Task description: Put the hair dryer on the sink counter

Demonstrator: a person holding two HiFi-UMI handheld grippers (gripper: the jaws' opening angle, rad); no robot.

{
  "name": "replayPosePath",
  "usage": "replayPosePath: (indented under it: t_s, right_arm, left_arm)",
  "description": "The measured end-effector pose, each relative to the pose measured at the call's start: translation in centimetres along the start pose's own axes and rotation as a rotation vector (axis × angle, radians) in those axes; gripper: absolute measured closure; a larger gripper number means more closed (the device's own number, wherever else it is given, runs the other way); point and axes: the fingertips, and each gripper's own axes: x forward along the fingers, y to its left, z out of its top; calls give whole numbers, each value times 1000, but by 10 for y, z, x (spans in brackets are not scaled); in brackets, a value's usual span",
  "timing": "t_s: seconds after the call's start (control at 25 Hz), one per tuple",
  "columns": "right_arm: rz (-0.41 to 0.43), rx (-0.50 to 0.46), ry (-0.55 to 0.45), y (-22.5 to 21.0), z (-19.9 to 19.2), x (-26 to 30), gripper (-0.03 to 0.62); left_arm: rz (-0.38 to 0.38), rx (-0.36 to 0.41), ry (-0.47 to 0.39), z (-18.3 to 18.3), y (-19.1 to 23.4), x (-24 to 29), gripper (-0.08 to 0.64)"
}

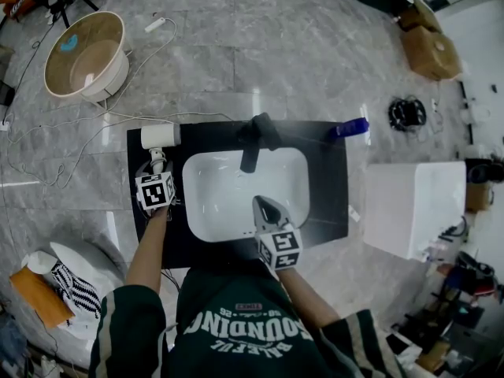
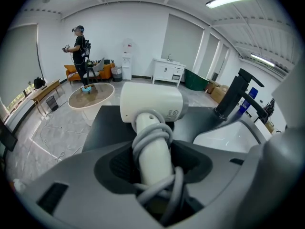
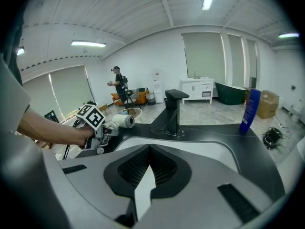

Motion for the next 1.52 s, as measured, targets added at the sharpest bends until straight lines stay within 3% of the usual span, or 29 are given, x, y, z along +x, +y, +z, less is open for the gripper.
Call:
replayPosePath:
  t_s: [0.48,1.04,1.28,1.4,1.52]
  right_arm:
    - [4,15,-20,-4,-4,-15,592]
    - [116,-14,-107,5,22,-24,592]
    - [130,-66,-146,-7,33,-32,592]
    - [140,-82,-179,-12,41,-34,592]
    - [143,-87,-203,-17,50,-40,592]
  left_arm:
    - [-29,-5,34,-1,-3,-3,313]
    - [-7,61,-113,8,-24,-101,316]
    - [-26,126,-184,6,-59,-145,500]
    - [-25,136,-221,7,-74,-163,552]
    - [-40,149,-268,12,-94,-182,558]
